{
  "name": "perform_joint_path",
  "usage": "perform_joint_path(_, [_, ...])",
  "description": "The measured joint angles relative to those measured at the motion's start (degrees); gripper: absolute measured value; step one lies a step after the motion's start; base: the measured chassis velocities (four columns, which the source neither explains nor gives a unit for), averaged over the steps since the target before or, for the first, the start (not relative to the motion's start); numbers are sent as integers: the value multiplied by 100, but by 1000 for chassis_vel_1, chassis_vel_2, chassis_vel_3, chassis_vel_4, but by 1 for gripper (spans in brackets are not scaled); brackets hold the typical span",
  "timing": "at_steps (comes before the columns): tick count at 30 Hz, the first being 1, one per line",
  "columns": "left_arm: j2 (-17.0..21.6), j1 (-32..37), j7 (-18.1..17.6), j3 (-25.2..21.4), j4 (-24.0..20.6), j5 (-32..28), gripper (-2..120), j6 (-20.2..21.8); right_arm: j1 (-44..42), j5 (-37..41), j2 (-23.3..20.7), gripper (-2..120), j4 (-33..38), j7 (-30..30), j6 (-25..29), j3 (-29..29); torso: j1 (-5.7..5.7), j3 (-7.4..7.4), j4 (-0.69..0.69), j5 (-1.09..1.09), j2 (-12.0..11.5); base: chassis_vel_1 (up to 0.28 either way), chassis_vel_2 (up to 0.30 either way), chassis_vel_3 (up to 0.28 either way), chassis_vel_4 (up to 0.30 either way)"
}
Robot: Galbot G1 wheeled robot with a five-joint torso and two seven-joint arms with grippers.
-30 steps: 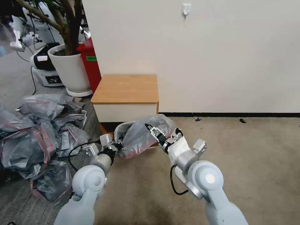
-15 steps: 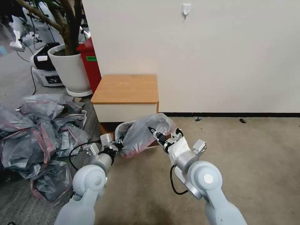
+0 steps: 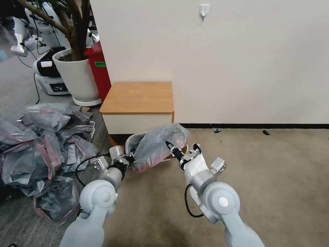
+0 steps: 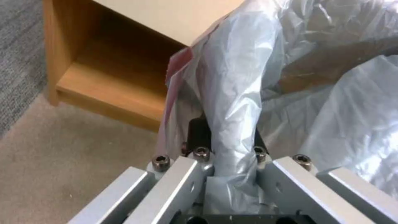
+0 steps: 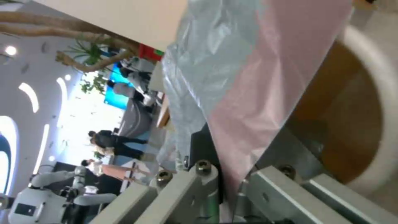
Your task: Pick up the garbage bag from the table and place it over the trash can.
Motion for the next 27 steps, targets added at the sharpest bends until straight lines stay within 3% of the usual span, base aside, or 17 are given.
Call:
perform_joint_path(9, [-86,-122,-391,-7,83,-606,2,-167,-257,-230,-108,0,13,-578,461,-48,0,0,0,0,0,0,0,0,0])
perform_joint_path(27, [-148,-177,-934,-15,94,-1232,2,-362,-706,-391,-205,0,79,-882,547,107,0,0,0,0,0,0,0,0,0])
